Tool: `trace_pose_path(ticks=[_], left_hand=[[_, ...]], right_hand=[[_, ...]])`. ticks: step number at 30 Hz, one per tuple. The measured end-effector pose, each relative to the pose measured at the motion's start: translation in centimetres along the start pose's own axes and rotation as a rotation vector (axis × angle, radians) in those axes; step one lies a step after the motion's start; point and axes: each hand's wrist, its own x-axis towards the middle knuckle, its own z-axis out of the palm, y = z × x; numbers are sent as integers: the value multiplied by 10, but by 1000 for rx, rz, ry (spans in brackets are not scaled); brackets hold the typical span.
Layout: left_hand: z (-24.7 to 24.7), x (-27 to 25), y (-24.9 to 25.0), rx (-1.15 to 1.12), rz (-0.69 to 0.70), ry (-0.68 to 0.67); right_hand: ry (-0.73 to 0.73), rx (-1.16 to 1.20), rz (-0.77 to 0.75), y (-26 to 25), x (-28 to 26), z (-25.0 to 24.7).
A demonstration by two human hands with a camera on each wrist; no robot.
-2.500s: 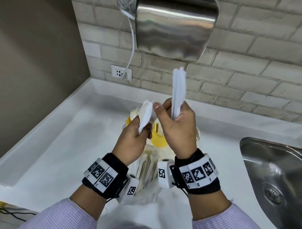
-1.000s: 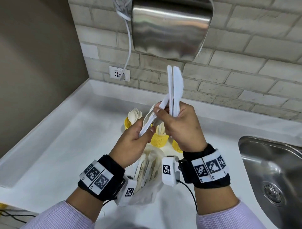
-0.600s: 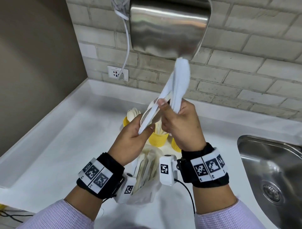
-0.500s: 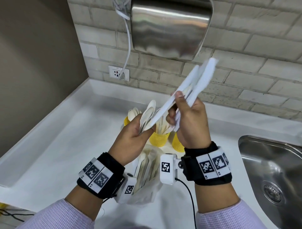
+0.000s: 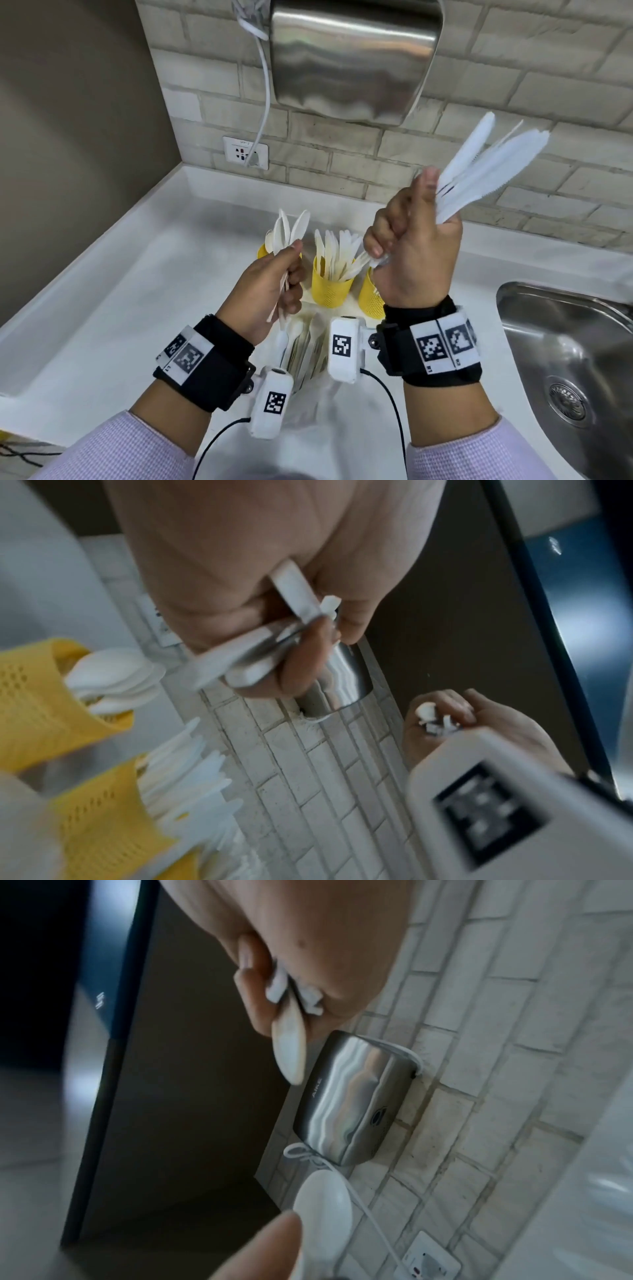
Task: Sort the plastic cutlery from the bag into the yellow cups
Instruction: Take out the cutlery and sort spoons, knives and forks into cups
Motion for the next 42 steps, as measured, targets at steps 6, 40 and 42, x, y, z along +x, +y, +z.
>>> trace_pose_path(ticks=[6,40,42], left_hand=[[1,1,3,-175,-107,-44],[-11,2,5,-123,96,-28],[-12,3,2,-108,114,-56]], right_hand=[[-94,-260,-76,25,-14,14],[297,-642,50,29,37,-64],[296,-684,46,31,39,-69]])
